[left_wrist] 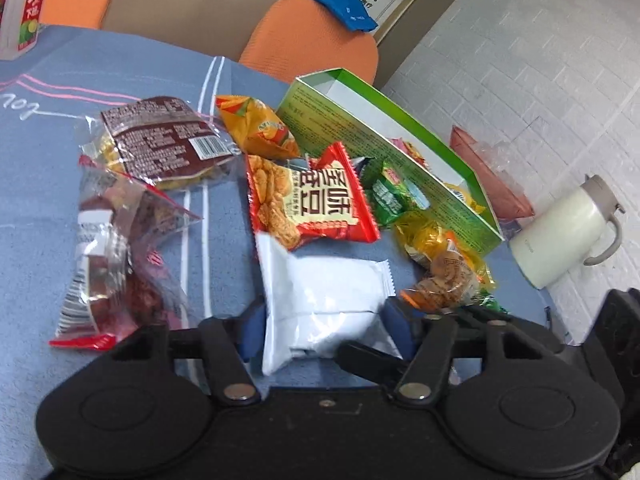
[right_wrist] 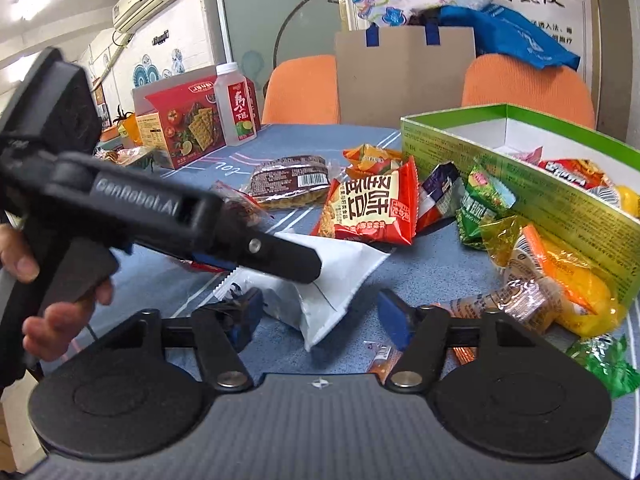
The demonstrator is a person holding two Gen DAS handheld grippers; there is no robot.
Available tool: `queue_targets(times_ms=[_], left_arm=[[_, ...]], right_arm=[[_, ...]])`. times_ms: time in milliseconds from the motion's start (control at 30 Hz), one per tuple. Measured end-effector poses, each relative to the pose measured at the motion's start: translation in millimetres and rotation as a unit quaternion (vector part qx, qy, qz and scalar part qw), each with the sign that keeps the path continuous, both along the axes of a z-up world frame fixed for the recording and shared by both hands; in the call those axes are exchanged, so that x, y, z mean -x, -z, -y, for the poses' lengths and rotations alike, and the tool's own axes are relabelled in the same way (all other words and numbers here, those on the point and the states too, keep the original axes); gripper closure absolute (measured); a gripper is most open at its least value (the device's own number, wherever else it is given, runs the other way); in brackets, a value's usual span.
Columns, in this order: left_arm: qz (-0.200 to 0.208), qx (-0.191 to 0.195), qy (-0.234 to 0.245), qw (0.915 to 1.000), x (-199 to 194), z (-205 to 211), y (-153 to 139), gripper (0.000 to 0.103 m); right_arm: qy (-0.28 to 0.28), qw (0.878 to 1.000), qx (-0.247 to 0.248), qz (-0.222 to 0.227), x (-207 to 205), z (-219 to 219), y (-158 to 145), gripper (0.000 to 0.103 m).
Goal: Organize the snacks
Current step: 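Carry the white packet into the green box and open the left gripper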
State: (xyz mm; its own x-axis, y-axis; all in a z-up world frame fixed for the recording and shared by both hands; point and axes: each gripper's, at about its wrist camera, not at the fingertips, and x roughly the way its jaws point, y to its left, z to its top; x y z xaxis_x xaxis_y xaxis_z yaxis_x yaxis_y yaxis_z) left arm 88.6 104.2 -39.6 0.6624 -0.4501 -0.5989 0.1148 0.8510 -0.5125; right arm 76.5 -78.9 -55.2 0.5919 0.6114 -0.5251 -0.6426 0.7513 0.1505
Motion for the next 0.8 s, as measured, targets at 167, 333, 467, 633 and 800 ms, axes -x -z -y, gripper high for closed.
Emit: queue_targets(times_ms=[167, 333, 467, 633, 800], left_arm=[[0.025, -0.013, 0.003, 0.9996, 6.0, 10.6, -12.4, 0.027], [0.071, -0.013, 0.021, 0.9972, 0.8, 24.3, -44.2, 0.027], [0.105, -0.026, 0.035, 0.9935, -17.3, 41.9, -70.6, 0.027], [0.13, -0.025, 0.044, 0.9902, -52.4, 60.4, -89.4, 0.027], [0.136, -0.026, 0.048, 0.9891, -92.5, 76.3, -93.6, 0.027]], right_arm=[[0.01, 1.0, 0.015, 0.021, 10.3, -2.1, -3.7, 0.038], [0.028, 0.998, 0.0, 0.061, 12.5, 14.8, -29.6, 0.038], [0.046, 0.994, -0.012, 0.094, 0.3, 30.5, -51.4, 0.038], [0.071, 0.989, -0.013, 0.126, -26.7, 45.9, -69.5, 0.039], [0.093, 0.987, -0.019, 0.126, -65.2, 59.0, -75.4, 0.04]])
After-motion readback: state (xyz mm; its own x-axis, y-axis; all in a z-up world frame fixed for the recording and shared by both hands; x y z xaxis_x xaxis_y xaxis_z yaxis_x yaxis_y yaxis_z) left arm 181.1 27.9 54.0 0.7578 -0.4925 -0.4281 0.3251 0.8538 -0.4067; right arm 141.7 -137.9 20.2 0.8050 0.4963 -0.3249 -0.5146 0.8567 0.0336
